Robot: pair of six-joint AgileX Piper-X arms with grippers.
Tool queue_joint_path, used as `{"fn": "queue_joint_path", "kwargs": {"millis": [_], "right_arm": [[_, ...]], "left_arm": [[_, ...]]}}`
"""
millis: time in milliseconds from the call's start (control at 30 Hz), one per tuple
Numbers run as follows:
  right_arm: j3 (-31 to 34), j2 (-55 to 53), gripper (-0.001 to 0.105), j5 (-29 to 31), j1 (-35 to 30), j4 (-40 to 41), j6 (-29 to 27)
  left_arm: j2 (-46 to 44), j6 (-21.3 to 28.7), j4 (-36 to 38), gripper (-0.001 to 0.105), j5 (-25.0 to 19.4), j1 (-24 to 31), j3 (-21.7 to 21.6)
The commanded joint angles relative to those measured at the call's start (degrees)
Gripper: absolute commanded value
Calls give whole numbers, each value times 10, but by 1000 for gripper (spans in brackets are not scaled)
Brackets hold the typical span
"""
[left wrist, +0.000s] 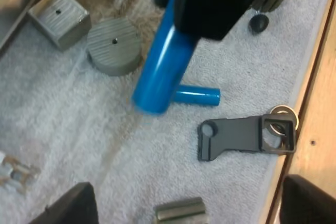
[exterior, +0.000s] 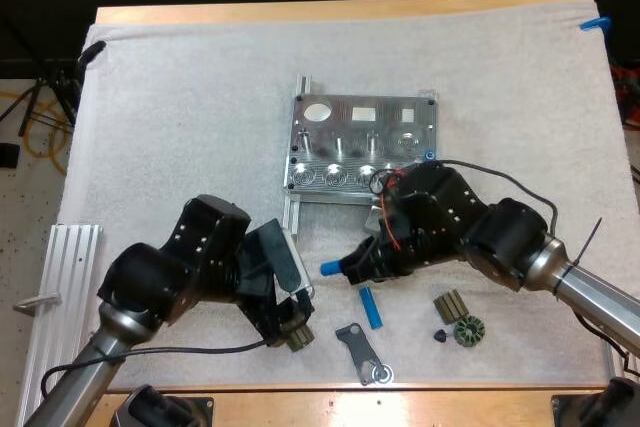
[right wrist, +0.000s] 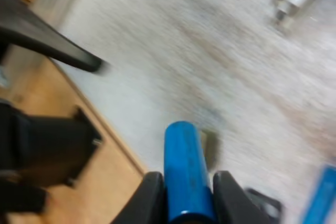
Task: Load cells from right to left
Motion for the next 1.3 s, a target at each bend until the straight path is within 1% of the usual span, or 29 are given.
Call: {"fn": "queue_joint_path", "kwargs": {"millis": [0, 33, 100, 133, 200, 333, 400, 433, 500, 600, 700, 767, 833, 933, 1000, 1133, 1200, 1267], "right_arm": [[-2, -11, 11, 15, -1, 23, -29], [-2, -12, 11, 21, -1, 30, -36], [-2, -18, 11, 37, -1, 57, -66], [-3, -19, 11, 39, -1, 61, -69], [-9, -21, 11, 45, -1, 90, -98], [-29, -21, 11, 70, -1, 134, -131], [-48, -21, 11, 105, -1, 162, -156], [-52, -21, 11, 111, -1, 167, -160], [-71, -21, 11, 136, -1, 189, -182], [-95, -21, 11, 163, -1, 214, -204], [-121, -21, 11, 203, -1, 233, -227], [-136, -21, 11, 223, -1, 239, -239], [-148, -21, 11, 238, -1, 246, -252], [-163, -21, 11, 269, -1, 251, -263], [-171, -21, 11, 272, -1, 251, -277], [-178, -21, 11, 274, -1, 251, -281], [-178, -21, 11, 284, -1, 251, -284], [-178, -21, 11, 288, -1, 251, -284]], "left_arm": [[-11, -22, 0, 69, -23, 1, 0], [-14, -25, 0, 69, -34, 1, 0], [-26, -35, 0, 69, -75, 1, 0], [-29, -40, 0, 69, -85, 1, 0], [-38, -59, 0, 69, -117, 1, 0], [-47, -104, 0, 69, -134, 1, 0], [-50, -142, 0, 69, -136, 1, 0], [-50, -156, 1, 69, -139, 1, 0], [-50, -189, 4, 69, -154, 1, 0], [-50, -224, 4, 69, -173, 1, 0], [-50, -247, 4, 69, -173, 1, 0], [-54, -258, 4, 69, -173, 1, 0], [-61, -259, 2, 69, -176, 1, 0], [-81, -259, -7, 69, -196, 1, 0], [-95, -259, -20, 69, -201, 1, 0], [-118, -259, -54, 69, -202, 1, 0], [-127, -259, -71, 69, -202, 1, 0], [-129, -259, -75, 69, -202, 1, 0]]}}
